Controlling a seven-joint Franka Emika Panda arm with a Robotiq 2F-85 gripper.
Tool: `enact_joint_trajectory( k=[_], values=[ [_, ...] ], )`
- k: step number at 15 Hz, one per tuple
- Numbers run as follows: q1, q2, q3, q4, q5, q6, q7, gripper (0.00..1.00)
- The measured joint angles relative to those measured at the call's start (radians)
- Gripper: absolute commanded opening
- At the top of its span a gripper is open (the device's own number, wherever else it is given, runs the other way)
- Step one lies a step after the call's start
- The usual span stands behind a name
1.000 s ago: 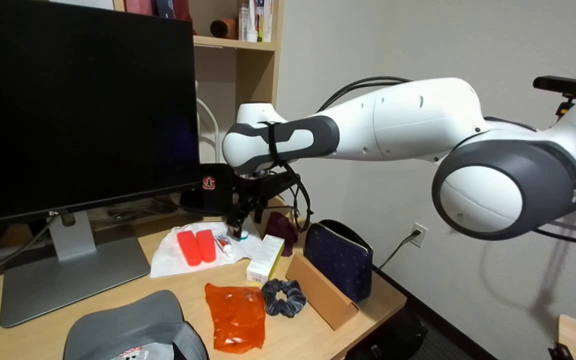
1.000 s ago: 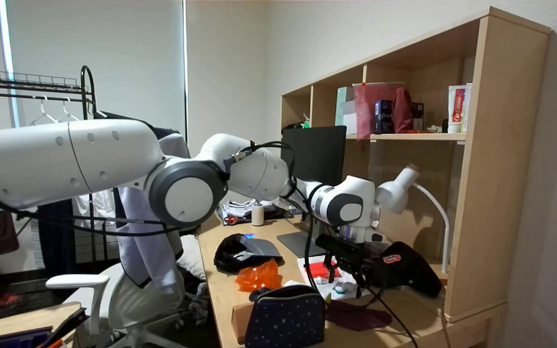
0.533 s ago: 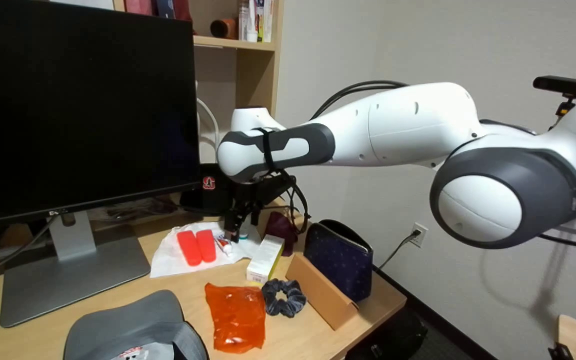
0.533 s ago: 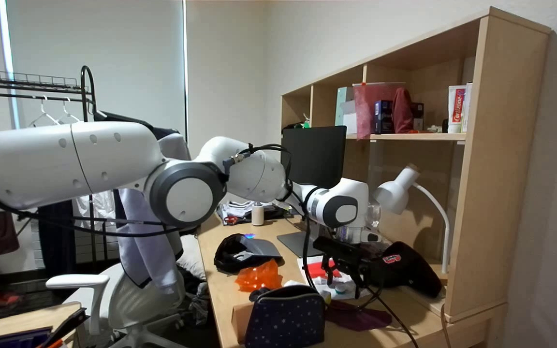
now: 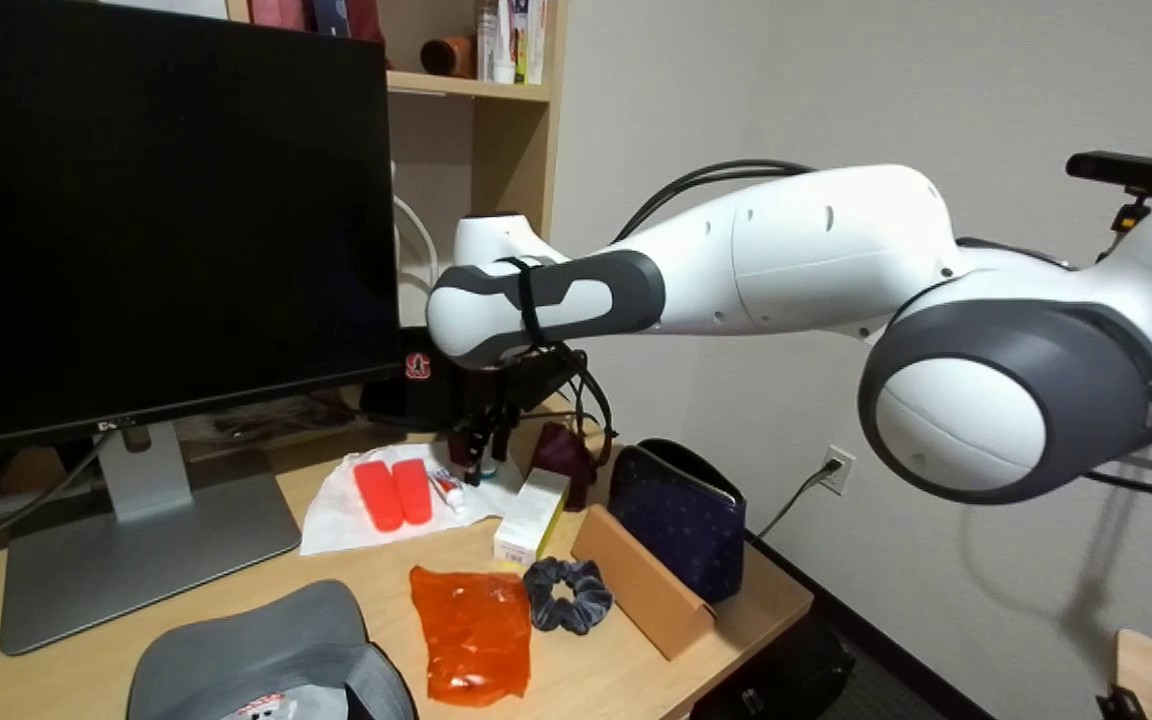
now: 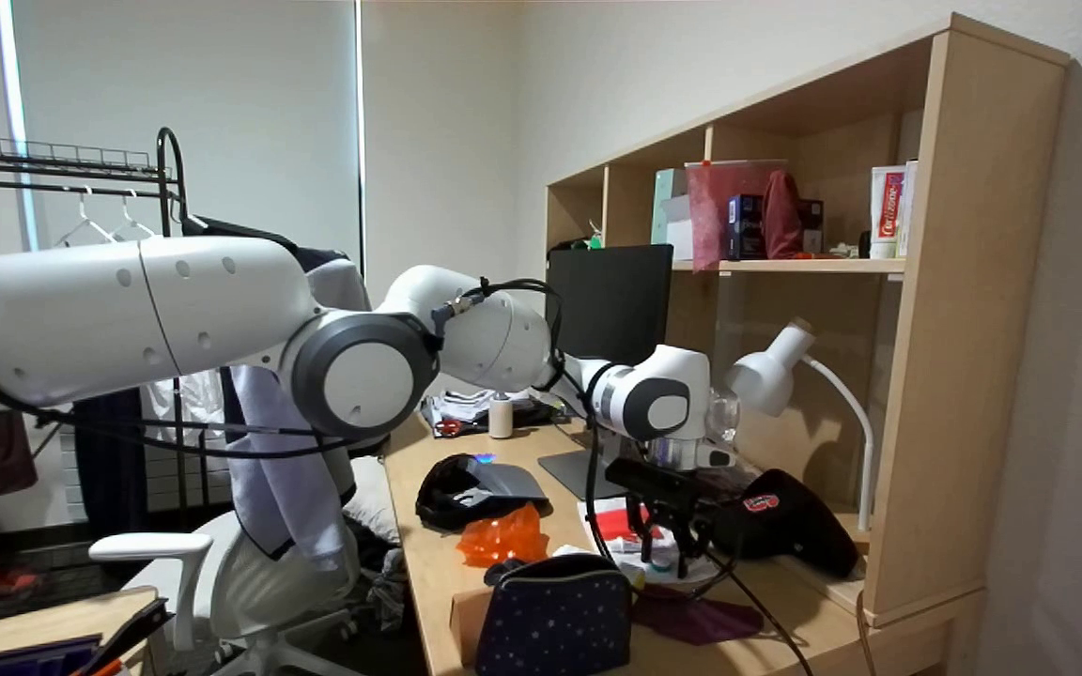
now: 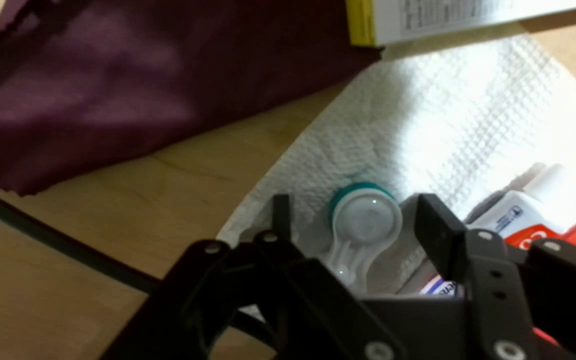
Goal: Put the white object in the blue purse
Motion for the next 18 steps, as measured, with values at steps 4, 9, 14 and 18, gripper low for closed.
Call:
enact_joint_trajectory(
  k=[4,9,14,18],
  values=[
    [0.000,-0.001,-0.005,0.003,0.000,0.001,0.000,0.11],
    [-0.001,-0.002,-0.007,0.004,0.000,0.001,0.000,0.15],
    [-0.006,-0.002,-0.008,0.004,0.000,0.001,0.000,0.79],
    [-0.005,-0.002,-0.008,0.004,0.000,0.001,0.000,0.99]
  ],
)
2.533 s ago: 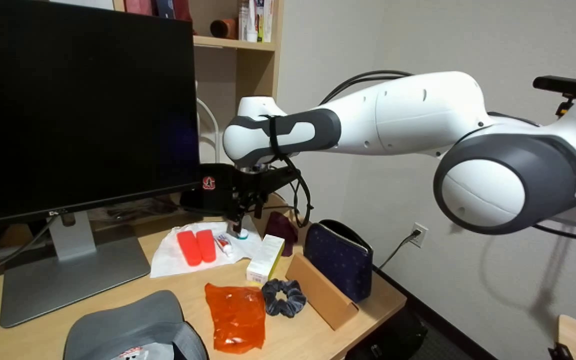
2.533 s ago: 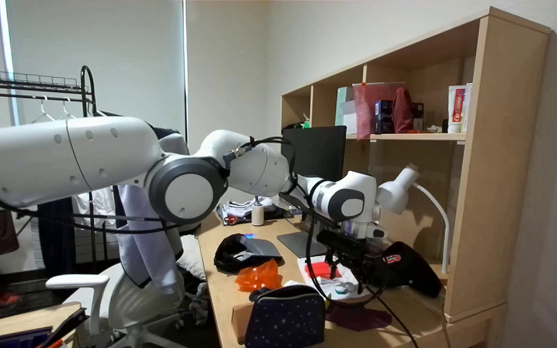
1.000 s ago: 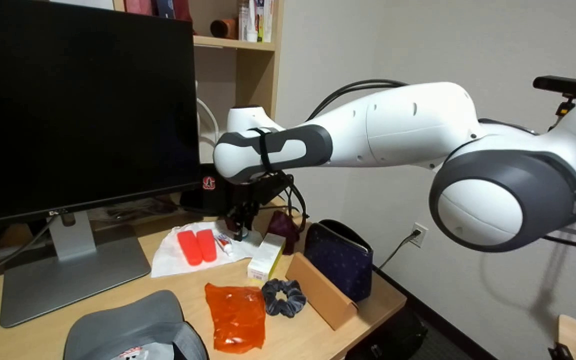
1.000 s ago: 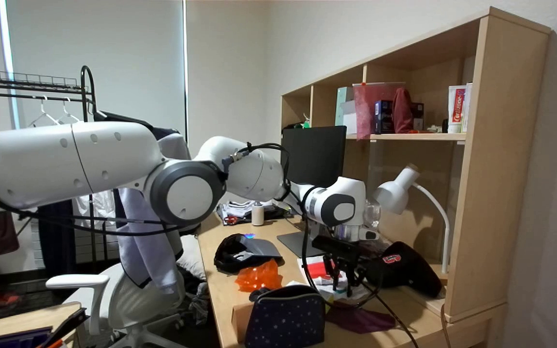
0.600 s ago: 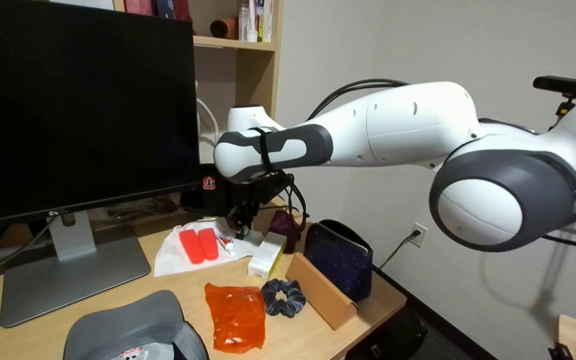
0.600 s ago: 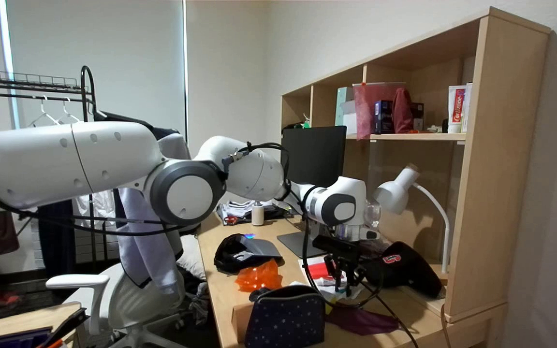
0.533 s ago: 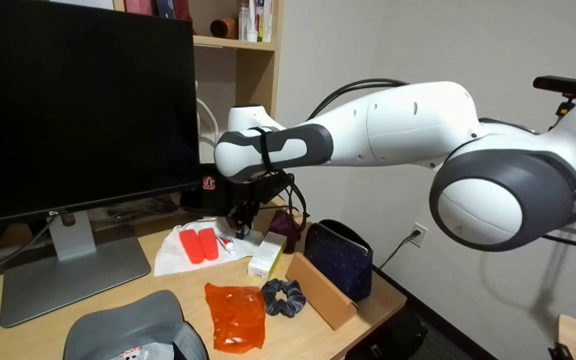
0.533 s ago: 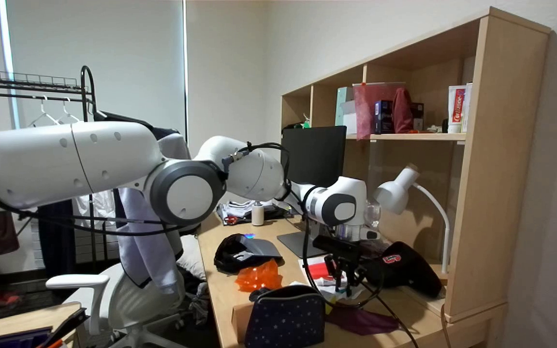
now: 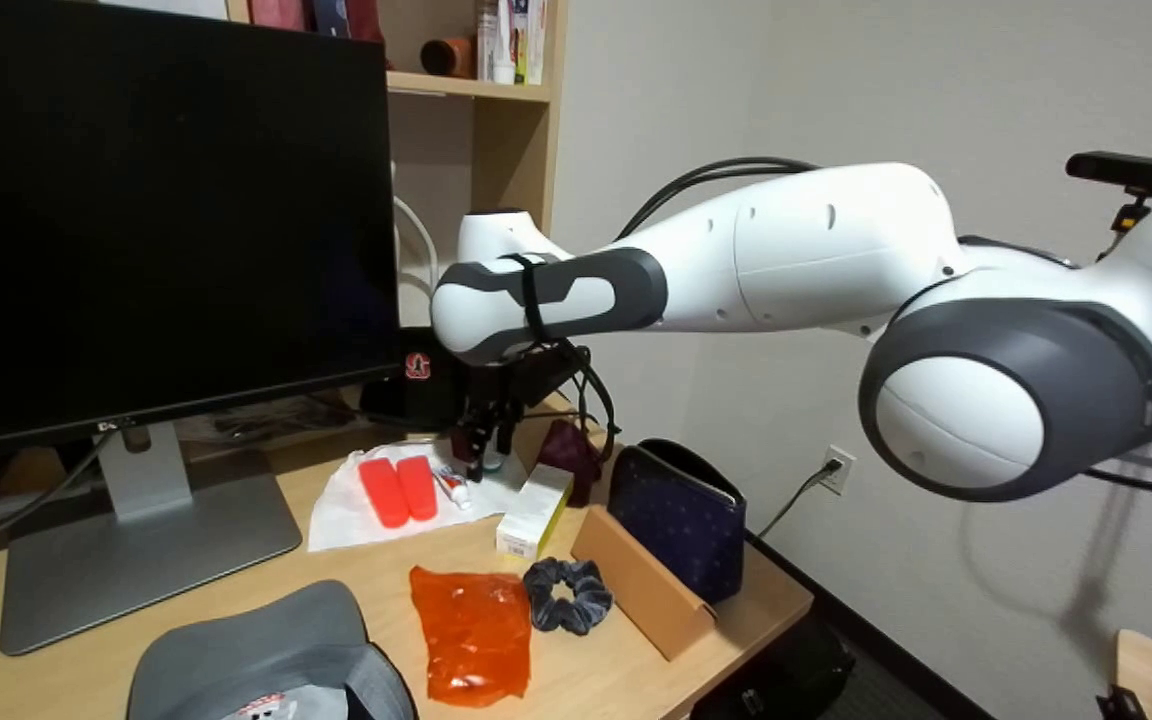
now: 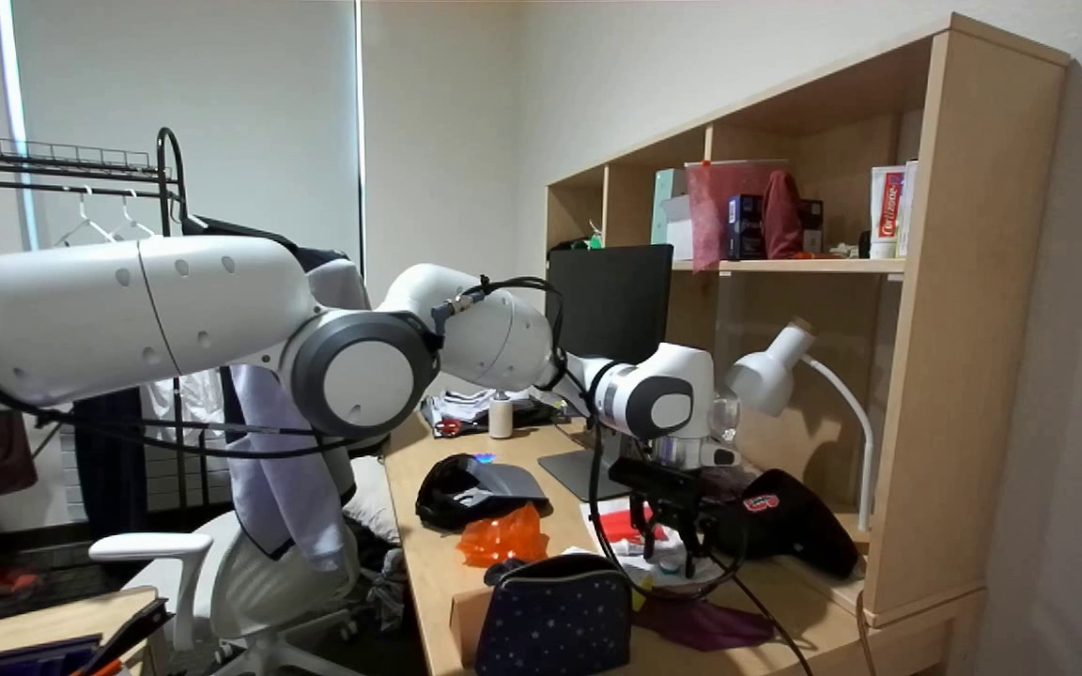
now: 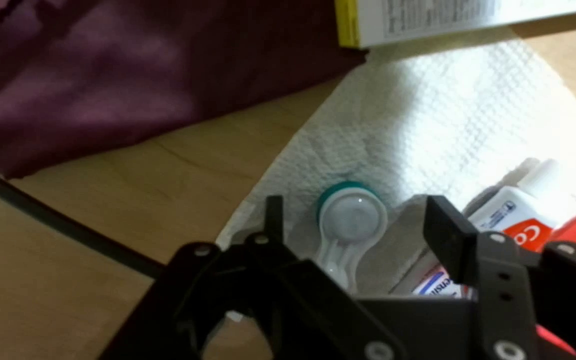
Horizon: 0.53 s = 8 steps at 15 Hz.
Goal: Put the white object in the blue purse
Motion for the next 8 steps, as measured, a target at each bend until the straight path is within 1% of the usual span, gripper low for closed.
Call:
enact_joint_trajectory(
  k=[7,8],
  values=[
    [0.007,0.000,0.000,0.000,0.000,0.000,0.000,1.00],
    [0.007,0.000,0.000,0.000,0.000,0.000,0.000,0.82]
  ],
)
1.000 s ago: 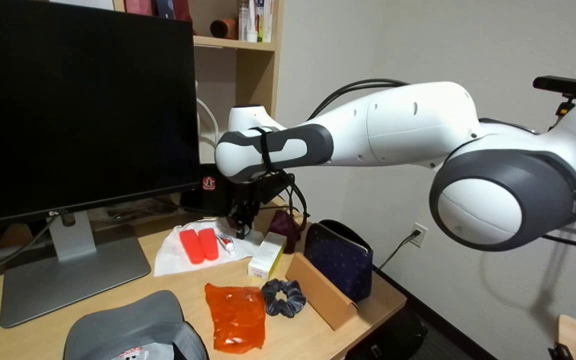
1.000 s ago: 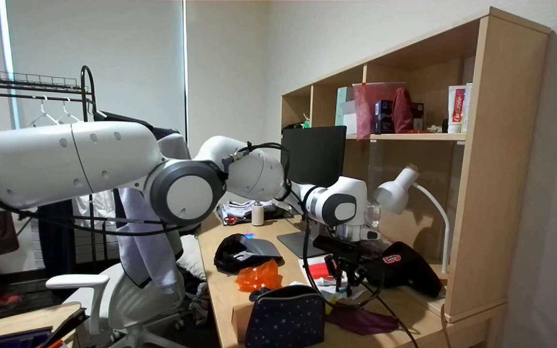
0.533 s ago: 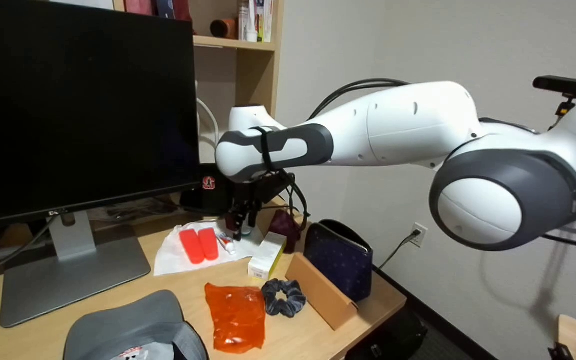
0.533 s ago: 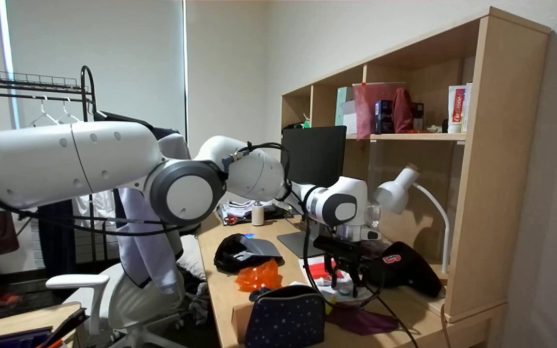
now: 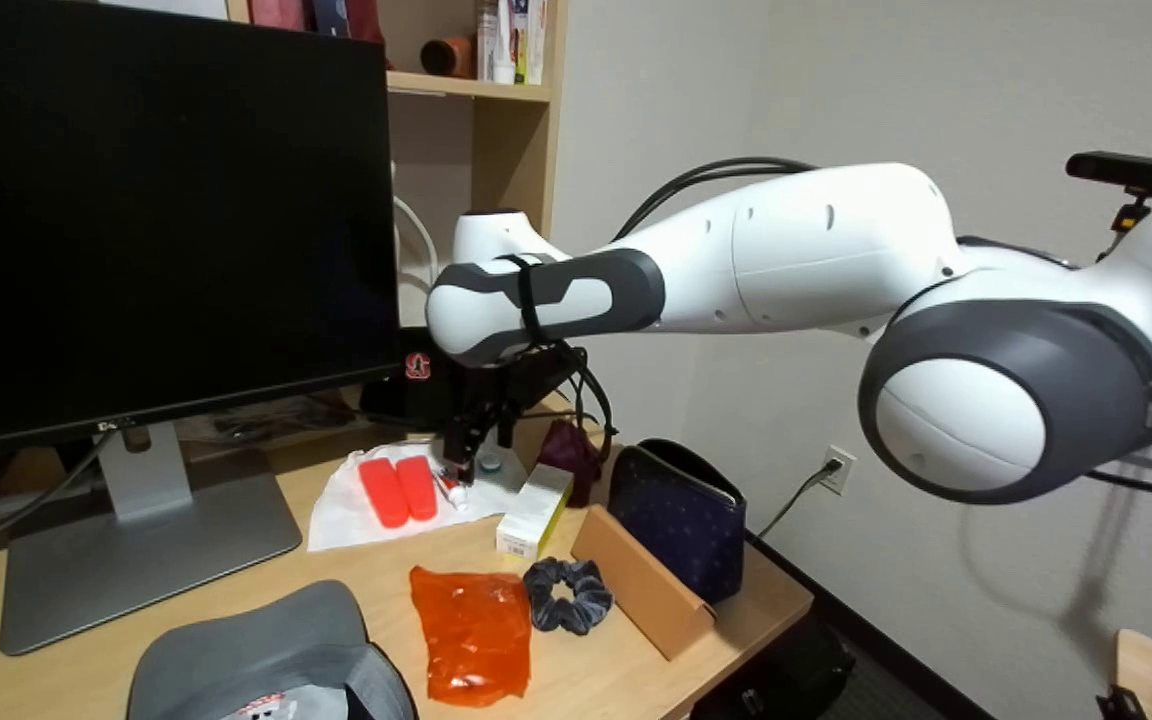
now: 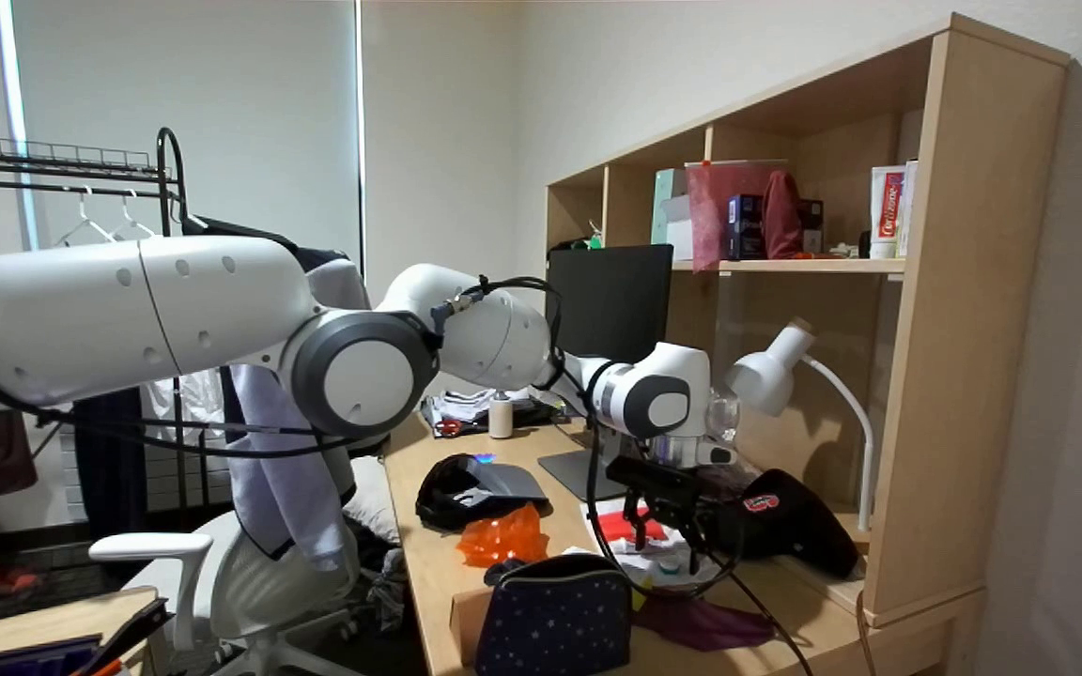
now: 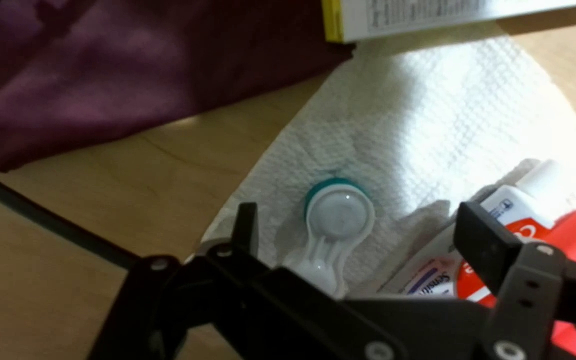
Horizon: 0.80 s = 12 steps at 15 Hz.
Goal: Put the white object in the blue purse
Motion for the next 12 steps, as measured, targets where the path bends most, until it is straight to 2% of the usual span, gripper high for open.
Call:
enact_joint_trajectory(
  k=[3,10,11,12],
  values=[
    [0.000,-0.002,0.000,0.000,0.000,0.000,0.000,0.58],
    [0.000,-0.008,0.000,0.001,0.000,0.000,0.000,0.13],
    [0.000,-0.008,0.000,0.001,0.000,0.000,0.000,0.11],
    [0.000,-0.008,0.000,0.001,0.000,0.000,0.000,0.15]
  ],
)
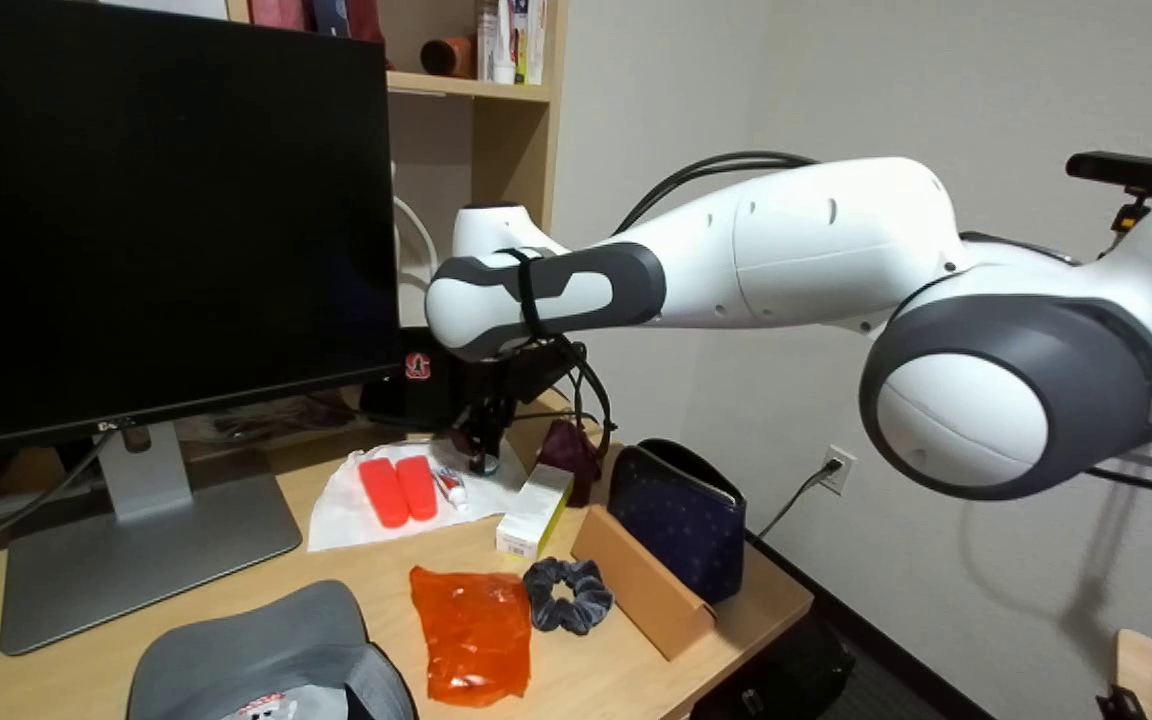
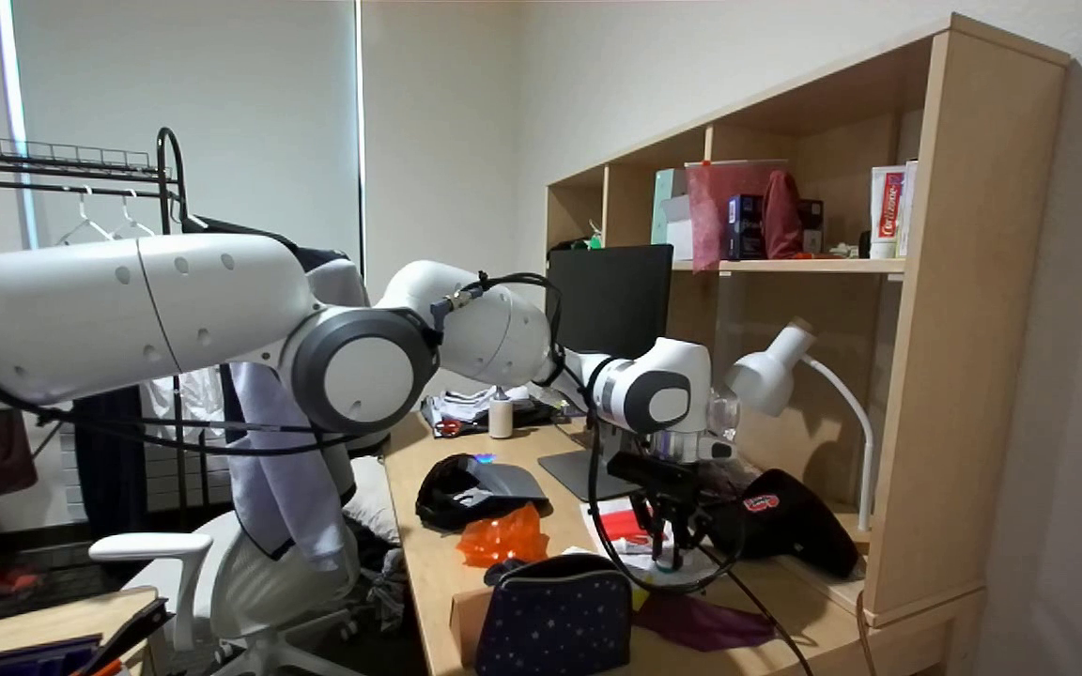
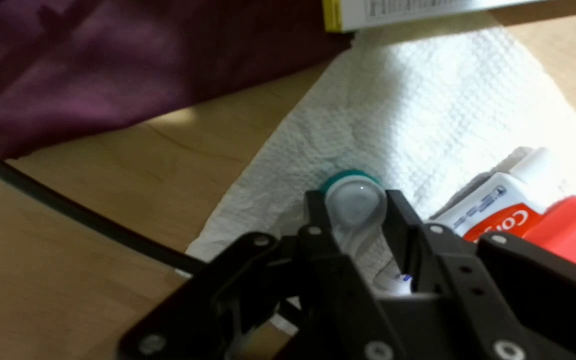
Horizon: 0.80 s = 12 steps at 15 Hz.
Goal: Put the white object in the blue purse
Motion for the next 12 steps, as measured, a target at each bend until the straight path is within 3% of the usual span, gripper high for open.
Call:
enact_joint_trajectory(
  k=[12],
  values=[
    [-0.012,-0.052,-0.004,0.000,0.000,-0.028,-0.001,0.14]
  ],
)
